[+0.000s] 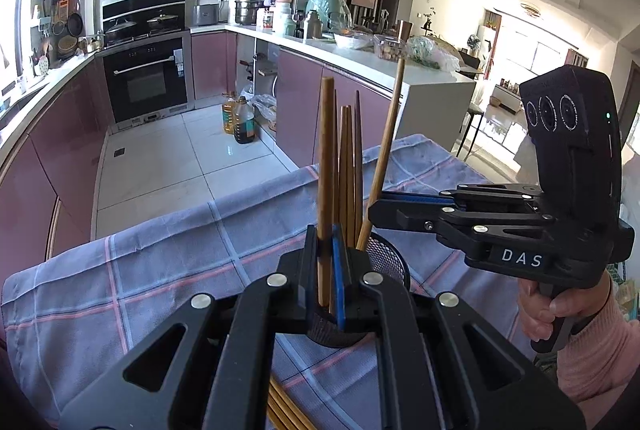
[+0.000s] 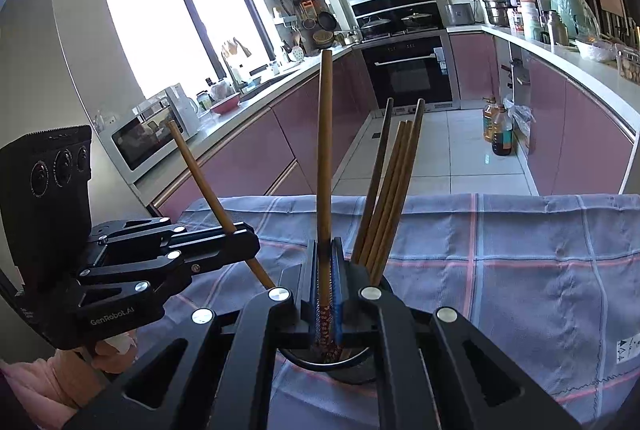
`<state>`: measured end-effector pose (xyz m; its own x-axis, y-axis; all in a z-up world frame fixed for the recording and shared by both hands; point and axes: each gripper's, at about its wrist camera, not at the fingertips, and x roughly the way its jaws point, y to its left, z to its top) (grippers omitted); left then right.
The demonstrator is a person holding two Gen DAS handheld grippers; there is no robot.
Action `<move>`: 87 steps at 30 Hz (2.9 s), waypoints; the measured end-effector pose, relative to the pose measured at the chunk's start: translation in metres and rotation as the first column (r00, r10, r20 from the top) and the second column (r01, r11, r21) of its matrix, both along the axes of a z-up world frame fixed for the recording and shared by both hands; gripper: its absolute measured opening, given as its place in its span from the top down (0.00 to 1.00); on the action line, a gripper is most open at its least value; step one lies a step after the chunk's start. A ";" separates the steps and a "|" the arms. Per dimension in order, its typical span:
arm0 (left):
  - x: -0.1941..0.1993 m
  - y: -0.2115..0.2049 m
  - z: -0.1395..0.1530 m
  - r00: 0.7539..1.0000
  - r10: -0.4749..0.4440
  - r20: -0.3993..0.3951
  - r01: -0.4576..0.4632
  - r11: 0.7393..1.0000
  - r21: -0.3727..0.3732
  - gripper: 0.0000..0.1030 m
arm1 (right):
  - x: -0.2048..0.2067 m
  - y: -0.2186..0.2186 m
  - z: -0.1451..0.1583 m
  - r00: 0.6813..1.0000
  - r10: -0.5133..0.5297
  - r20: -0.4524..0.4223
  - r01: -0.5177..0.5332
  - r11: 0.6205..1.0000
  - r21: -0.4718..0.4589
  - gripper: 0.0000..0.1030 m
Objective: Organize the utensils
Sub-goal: 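Lower the chopstick into the mesh cup and open the left gripper while the right gripper releases its chopstick, then move both grippers back over the remaining chopsticks on the cloth, then close the left gripper on one chopstick while the right gripper grasps another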
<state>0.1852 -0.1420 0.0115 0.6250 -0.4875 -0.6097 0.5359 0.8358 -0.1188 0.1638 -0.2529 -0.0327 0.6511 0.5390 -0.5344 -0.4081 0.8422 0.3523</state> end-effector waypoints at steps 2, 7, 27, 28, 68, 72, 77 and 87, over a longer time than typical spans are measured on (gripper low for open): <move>0.005 -0.001 -0.005 1.000 0.008 -0.017 -0.008 1.000 0.007 0.93 | 0.001 0.002 -0.003 1.000 -0.002 -0.011 0.002 1.000 -0.010 0.95; 0.015 0.002 -0.012 0.998 0.032 -0.047 -0.032 0.999 -0.001 0.78 | 0.007 0.005 -0.009 0.999 -0.024 -0.033 0.024 0.999 -0.022 0.92; -0.041 0.089 -0.044 0.984 0.177 -0.002 -0.177 0.984 -0.026 0.65 | -0.066 0.048 -0.009 0.986 0.160 0.053 -0.156 0.985 -0.069 0.67; -0.043 0.094 -0.052 0.982 0.187 -0.022 -0.188 0.982 -0.016 0.65 | -0.068 0.053 -0.014 0.985 0.169 0.040 -0.166 0.983 -0.075 0.67; -0.068 0.101 -0.153 0.959 0.190 -0.210 -0.170 0.979 0.108 0.67 | -0.063 0.117 -0.108 0.961 0.153 -0.231 -0.194 0.967 -0.167 0.70; -0.067 0.100 -0.150 0.962 0.173 -0.213 -0.160 0.984 0.078 0.63 | -0.063 0.117 -0.108 0.963 0.146 -0.228 -0.192 0.962 -0.194 0.74; -0.063 0.093 -0.153 0.963 0.174 -0.205 -0.155 0.982 0.109 0.62 | -0.064 0.116 -0.107 0.964 0.136 -0.230 -0.190 0.953 -0.237 0.80; -0.055 0.091 -0.156 0.961 0.182 -0.210 -0.157 0.979 0.134 0.74 | -0.059 0.110 -0.109 0.966 0.108 -0.236 -0.168 0.954 -0.250 0.84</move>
<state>0.1305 -0.0514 -0.1446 0.5365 -0.3047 -0.7870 0.3565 0.9271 -0.1159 0.1046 -0.1433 -0.1416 0.4324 0.4341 -0.7903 -0.4655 0.8581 0.2166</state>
